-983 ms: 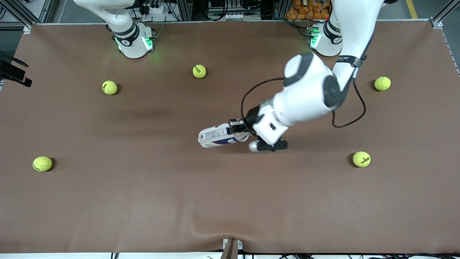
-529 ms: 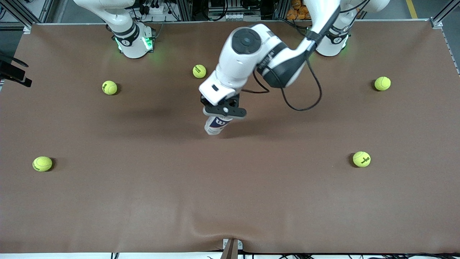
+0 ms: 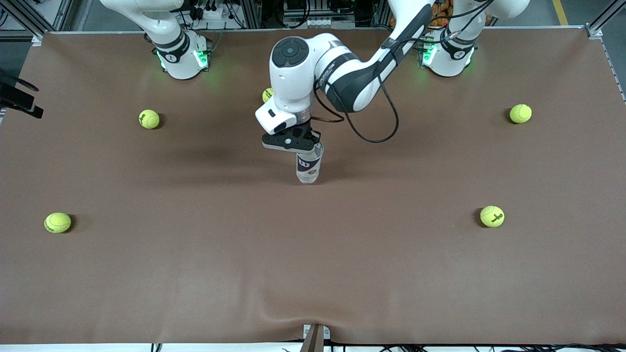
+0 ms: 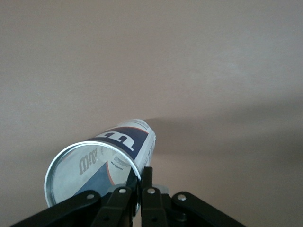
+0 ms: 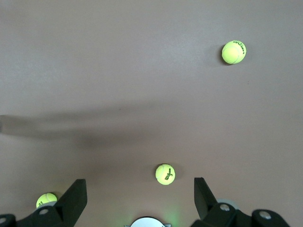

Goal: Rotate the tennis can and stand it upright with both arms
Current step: 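Rotate the can upright with the left gripper, then set the can down standing and open the left gripper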

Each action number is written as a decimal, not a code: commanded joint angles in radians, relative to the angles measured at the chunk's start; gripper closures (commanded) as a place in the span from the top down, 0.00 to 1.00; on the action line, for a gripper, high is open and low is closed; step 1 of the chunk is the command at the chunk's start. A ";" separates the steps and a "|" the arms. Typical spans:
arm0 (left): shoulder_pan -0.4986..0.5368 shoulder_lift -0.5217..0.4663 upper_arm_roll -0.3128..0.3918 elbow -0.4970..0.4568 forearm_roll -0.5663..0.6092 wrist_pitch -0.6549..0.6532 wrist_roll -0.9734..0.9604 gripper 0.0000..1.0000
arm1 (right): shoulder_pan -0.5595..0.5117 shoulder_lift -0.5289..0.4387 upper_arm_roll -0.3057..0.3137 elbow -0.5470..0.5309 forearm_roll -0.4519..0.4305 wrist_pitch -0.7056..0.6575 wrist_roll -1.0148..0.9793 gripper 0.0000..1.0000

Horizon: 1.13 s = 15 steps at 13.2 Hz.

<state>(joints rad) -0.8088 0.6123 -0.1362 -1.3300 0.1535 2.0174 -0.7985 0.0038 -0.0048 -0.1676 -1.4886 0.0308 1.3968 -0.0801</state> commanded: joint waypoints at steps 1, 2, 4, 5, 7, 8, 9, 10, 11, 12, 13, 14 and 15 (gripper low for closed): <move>-0.018 0.010 0.024 0.032 0.023 -0.022 0.012 0.00 | -0.013 -0.003 0.011 0.007 -0.002 -0.004 0.017 1.00; -0.018 0.020 0.024 0.034 0.023 -0.022 0.012 0.00 | -0.013 -0.003 0.011 0.007 -0.002 -0.004 0.017 1.00; -0.018 0.030 0.024 0.034 0.023 -0.022 0.012 0.05 | -0.013 -0.003 0.011 0.007 -0.002 -0.004 0.016 1.00; -0.016 0.033 0.026 0.032 0.024 -0.022 0.012 0.12 | -0.013 -0.003 0.011 0.007 -0.002 -0.004 0.016 1.00; -0.015 0.034 0.026 0.032 0.023 -0.022 0.013 0.23 | -0.013 -0.003 0.011 0.007 -0.002 -0.004 0.016 1.00; -0.013 0.034 0.026 0.032 0.023 -0.019 0.013 0.44 | -0.013 -0.003 0.011 0.007 -0.002 -0.004 0.017 1.00; -0.010 0.029 0.026 0.032 0.026 -0.019 0.015 0.47 | -0.013 -0.003 0.011 0.007 -0.002 -0.004 0.017 1.00; -0.006 0.023 0.026 0.032 0.024 -0.020 0.019 0.53 | -0.013 -0.003 0.011 0.007 -0.002 -0.004 0.017 1.00; -0.004 0.014 0.026 0.032 0.024 -0.020 0.019 0.57 | -0.013 -0.003 0.011 0.007 -0.002 -0.004 0.017 1.00; -0.003 0.000 0.026 0.032 0.024 -0.020 0.019 1.00 | -0.013 -0.003 0.011 0.007 0.000 -0.004 0.017 1.00; 0.002 -0.017 0.026 0.032 0.023 -0.022 0.019 1.00 | -0.013 -0.003 0.011 0.007 0.000 -0.002 0.016 1.00; 0.005 -0.041 0.026 0.031 0.020 -0.023 0.018 1.00 | -0.013 -0.001 0.011 0.007 0.000 -0.002 0.017 1.00; 0.008 -0.060 0.027 0.026 0.023 -0.025 0.018 1.00 | -0.013 -0.001 0.011 0.007 0.000 -0.004 0.017 1.00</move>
<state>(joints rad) -0.8040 0.6078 -0.1141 -1.2947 0.1547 2.0171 -0.7869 0.0038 -0.0048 -0.1676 -1.4887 0.0308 1.3978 -0.0800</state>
